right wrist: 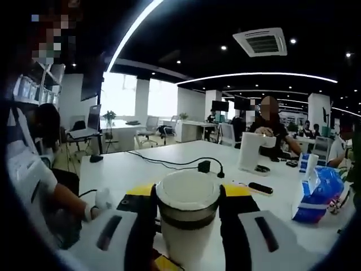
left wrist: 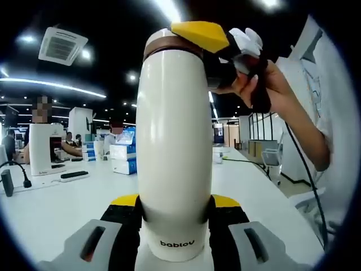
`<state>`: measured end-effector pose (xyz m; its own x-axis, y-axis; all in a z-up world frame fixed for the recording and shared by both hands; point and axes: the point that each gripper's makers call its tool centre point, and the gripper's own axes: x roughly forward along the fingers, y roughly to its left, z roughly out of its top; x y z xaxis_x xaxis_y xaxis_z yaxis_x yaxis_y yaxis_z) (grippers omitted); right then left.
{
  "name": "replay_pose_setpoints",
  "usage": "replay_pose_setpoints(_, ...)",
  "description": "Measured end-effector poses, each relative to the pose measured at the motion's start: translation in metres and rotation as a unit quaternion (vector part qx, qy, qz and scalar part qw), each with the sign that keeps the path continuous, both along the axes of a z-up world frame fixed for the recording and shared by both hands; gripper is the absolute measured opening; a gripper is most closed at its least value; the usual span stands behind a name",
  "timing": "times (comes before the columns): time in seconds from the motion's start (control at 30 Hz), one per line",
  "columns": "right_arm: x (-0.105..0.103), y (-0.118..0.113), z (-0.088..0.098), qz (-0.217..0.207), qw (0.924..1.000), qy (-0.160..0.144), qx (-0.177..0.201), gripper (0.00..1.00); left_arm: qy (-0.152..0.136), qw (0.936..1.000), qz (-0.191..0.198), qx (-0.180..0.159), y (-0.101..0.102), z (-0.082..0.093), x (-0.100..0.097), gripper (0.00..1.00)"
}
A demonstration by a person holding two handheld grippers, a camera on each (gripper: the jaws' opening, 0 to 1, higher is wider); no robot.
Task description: Grasp the water cup twist off the cup lid place the cup lid on the table
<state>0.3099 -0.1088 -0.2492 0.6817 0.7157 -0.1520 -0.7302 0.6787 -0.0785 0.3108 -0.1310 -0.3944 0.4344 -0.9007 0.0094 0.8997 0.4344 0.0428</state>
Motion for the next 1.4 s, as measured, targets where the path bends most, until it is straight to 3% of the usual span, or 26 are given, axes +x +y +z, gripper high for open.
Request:
replay_pose_setpoints(0.17, -0.002, 0.001, -0.001, 0.060, 0.9981, 0.004, -0.015, 0.45, 0.000, 1.0000, 0.000, 0.000, 0.000, 0.000, 0.000, 0.48)
replay_pose_setpoints(0.2, -0.003, 0.002, -0.001, 0.080, 0.9964, -0.007, -0.030, 0.45, 0.000, 1.0000, 0.000, 0.000, -0.001, 0.000, 0.000, 0.48)
replay_pose_setpoints(0.33, -0.004, 0.002, -0.002, 0.127, 0.9914, 0.007, -0.032, 0.45, -0.001, 1.0000, 0.000, 0.000, -0.001, 0.001, 0.000, 0.48)
replay_pose_setpoints(0.7, -0.006, 0.004, -0.002, 0.210, 0.9761, 0.016, -0.053, 0.45, -0.001, 1.0000, 0.000, 0.000, -0.002, 0.001, -0.001, 0.48)
replay_pose_setpoints(0.9, -0.009, 0.006, -0.003, 0.262, 0.9632, 0.016, -0.056, 0.46, -0.002, 1.0000, 0.000, 0.000, -0.003, 0.001, -0.002, 0.48)
replay_pose_setpoints(1.03, -0.012, 0.008, -0.002, 0.308, 0.9501, 0.003, -0.049, 0.46, -0.001, 1.0000, 0.001, 0.000, -0.003, 0.002, -0.003, 0.48)
replay_pose_setpoints(1.2, -0.013, 0.010, -0.002, 0.322, 0.9459, -0.001, -0.038, 0.46, 0.000, 1.0000, 0.001, -0.001, -0.002, 0.002, -0.003, 0.48)
replay_pose_setpoints(1.4, -0.014, 0.010, -0.003, 0.306, 0.9514, 0.007, -0.032, 0.47, 0.000, 1.0000, 0.001, -0.001, -0.002, 0.001, -0.002, 0.48)
